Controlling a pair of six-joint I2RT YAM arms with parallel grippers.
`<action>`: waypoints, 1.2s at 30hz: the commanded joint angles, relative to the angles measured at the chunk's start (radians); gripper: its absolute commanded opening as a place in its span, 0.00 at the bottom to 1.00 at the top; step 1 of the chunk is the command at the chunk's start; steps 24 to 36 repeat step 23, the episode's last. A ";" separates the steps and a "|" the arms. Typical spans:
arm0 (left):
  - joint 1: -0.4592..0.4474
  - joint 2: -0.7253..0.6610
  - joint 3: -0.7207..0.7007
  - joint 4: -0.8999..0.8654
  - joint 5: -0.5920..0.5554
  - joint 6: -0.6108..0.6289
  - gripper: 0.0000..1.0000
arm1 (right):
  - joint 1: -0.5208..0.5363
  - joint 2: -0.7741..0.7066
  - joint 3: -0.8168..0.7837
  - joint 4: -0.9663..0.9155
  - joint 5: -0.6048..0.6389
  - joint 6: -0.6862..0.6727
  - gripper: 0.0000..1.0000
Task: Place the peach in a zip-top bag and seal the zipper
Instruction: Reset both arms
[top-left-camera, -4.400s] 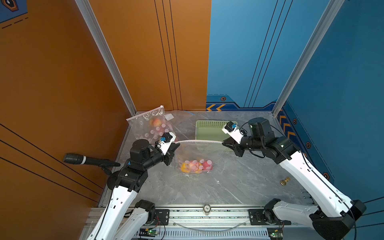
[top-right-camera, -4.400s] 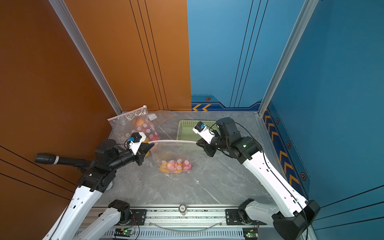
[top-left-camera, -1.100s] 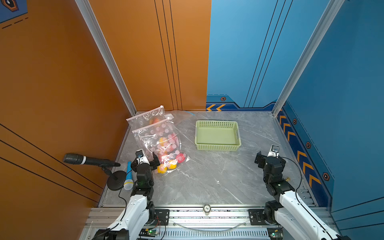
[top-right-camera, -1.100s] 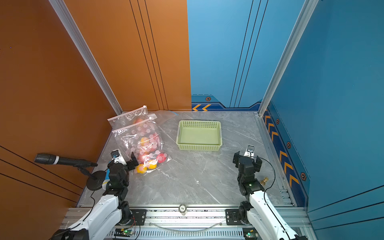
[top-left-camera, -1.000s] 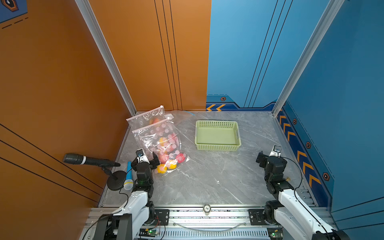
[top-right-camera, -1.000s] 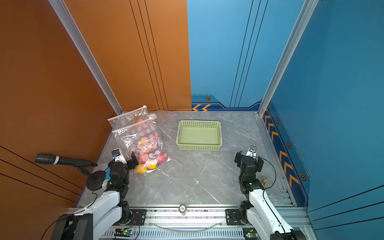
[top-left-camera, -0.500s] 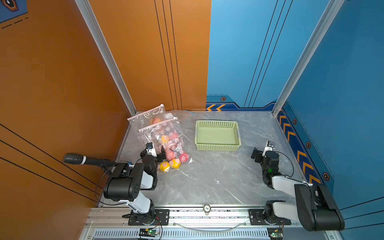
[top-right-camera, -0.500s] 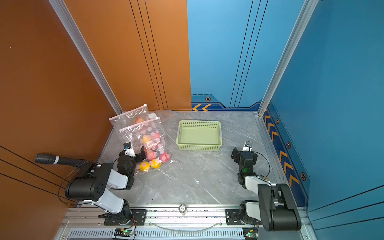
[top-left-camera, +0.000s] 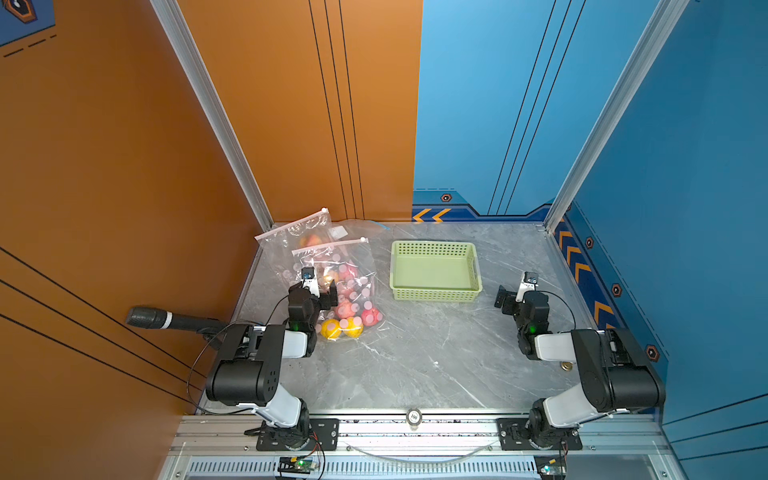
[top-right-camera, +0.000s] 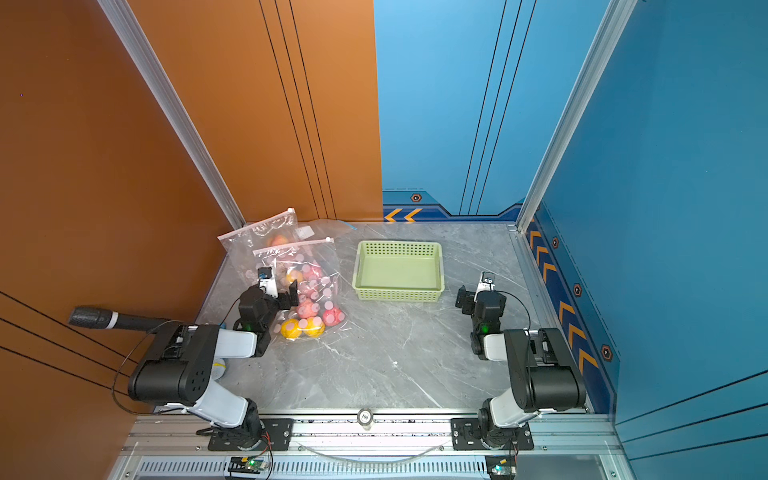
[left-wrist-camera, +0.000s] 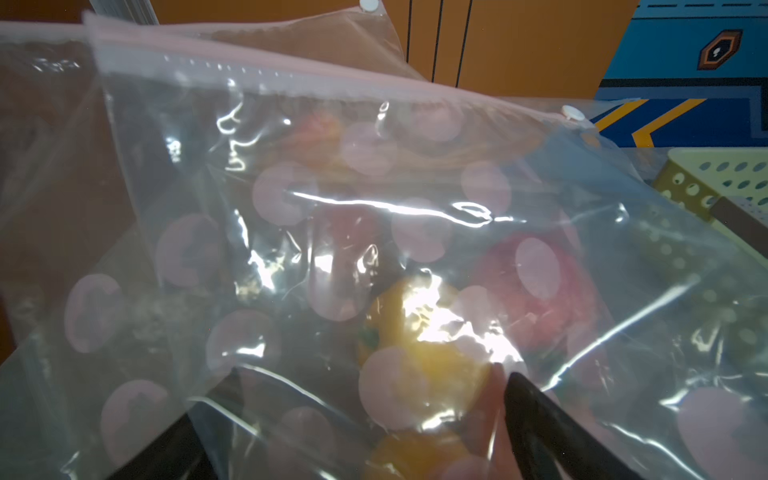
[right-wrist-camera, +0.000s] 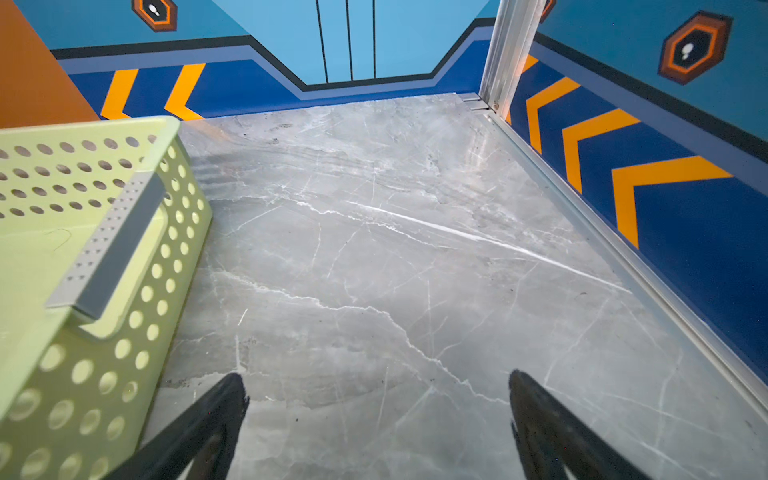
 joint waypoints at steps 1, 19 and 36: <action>0.029 -0.011 -0.002 -0.063 0.105 0.033 0.97 | 0.009 0.000 0.019 -0.005 0.040 -0.026 1.00; 0.018 -0.009 -0.004 -0.056 0.047 0.028 0.98 | 0.009 0.000 0.019 -0.003 0.041 -0.026 1.00; 0.019 -0.009 -0.004 -0.056 0.046 0.028 0.98 | 0.009 0.000 0.019 -0.004 0.041 -0.026 1.00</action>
